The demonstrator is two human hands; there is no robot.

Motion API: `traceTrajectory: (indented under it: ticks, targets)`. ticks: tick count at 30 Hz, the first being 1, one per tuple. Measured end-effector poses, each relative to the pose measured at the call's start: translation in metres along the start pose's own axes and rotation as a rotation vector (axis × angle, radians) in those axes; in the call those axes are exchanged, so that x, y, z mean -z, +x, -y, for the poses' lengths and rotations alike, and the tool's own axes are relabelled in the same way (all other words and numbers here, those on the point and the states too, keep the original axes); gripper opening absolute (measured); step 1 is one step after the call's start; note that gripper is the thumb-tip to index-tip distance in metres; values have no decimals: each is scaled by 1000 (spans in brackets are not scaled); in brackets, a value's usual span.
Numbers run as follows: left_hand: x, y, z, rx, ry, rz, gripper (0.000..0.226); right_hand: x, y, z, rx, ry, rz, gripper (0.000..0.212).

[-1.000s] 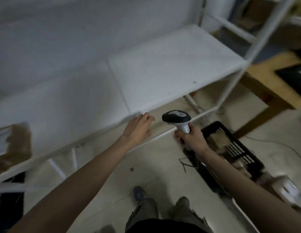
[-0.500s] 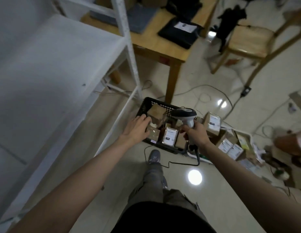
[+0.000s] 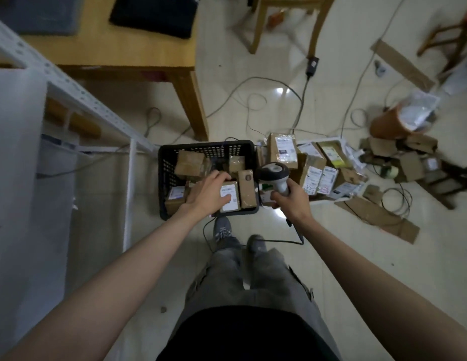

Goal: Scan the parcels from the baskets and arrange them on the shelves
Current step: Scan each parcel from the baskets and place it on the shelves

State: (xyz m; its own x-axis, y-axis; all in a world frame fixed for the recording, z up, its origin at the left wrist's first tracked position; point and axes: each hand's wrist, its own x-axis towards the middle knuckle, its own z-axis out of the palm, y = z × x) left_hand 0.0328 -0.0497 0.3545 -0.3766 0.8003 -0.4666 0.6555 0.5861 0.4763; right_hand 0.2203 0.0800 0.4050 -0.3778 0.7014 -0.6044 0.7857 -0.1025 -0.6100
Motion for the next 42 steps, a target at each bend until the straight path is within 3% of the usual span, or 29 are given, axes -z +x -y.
traceTrajectory:
  ticks: [7,13,19,25,29,34,42]
  targets:
    - [-11,55,-45,-105,26,99,46,28,38,-29,-73,45,-114,31]
    - [-41,104,-84,-79,-29,178,42,50,79,-70,-130,-19,-146,43]
    - [-99,177,-112,142,-194,191,41,64,144,-127,-176,1,-119,43]
    - [-170,268,-110,451,-346,153,33,63,218,-183,-165,124,-175,25]
    - [-205,309,-95,661,-479,98,56,50,259,-207,-142,188,-149,25]
    - [-238,324,-80,701,-592,39,64,34,295,-205,-112,342,-5,22]
    - [-253,324,-74,709,-739,20,53,19,313,-199,-179,530,126,28]
